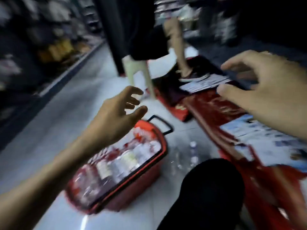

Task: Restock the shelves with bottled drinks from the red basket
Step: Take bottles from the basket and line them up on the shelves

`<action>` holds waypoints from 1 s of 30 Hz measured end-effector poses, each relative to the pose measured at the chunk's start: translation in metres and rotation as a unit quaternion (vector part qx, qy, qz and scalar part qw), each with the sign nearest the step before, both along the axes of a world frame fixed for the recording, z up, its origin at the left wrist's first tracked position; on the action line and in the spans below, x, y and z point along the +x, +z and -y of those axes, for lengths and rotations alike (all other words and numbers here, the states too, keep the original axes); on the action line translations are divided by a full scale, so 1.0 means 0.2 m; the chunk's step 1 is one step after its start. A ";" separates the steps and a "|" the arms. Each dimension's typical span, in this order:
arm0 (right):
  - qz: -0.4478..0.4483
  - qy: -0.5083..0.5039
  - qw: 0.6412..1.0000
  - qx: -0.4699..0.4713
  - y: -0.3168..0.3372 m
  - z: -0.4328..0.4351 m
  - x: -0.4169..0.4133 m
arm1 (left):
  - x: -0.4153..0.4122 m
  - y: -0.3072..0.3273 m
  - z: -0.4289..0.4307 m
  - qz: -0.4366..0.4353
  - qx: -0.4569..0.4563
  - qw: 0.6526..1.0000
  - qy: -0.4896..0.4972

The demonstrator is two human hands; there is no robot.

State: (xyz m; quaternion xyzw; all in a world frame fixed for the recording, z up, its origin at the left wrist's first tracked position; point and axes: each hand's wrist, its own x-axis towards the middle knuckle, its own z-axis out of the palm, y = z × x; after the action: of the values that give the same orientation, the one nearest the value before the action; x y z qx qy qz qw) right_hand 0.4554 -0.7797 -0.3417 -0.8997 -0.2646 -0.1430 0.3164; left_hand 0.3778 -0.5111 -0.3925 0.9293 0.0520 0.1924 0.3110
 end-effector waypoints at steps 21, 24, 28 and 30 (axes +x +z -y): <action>-0.367 0.188 0.873 -0.261 -1.52 -1.76 -0.01 | -0.58 -1.45 -1.19 -0.310 -0.192 0.865 0.345; -0.423 0.147 0.854 -0.266 -1.61 -1.82 0.06 | -0.52 -1.54 -1.21 -0.297 -0.258 0.837 0.380; -0.438 0.106 0.850 -0.274 -1.72 -1.85 0.09 | -0.49 -1.66 -1.19 -0.257 -0.290 0.823 0.416; -0.413 0.104 0.857 -0.291 -1.75 -1.86 0.09 | -0.50 -1.67 -1.19 -0.248 -0.320 0.815 0.414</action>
State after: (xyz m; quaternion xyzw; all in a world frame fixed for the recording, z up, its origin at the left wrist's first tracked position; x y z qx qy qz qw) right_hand 0.4730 -0.4083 -0.6923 -0.8945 -0.2307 0.3590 0.1333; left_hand 0.2768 -0.2726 -0.7261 0.6840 0.5660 0.0386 0.4586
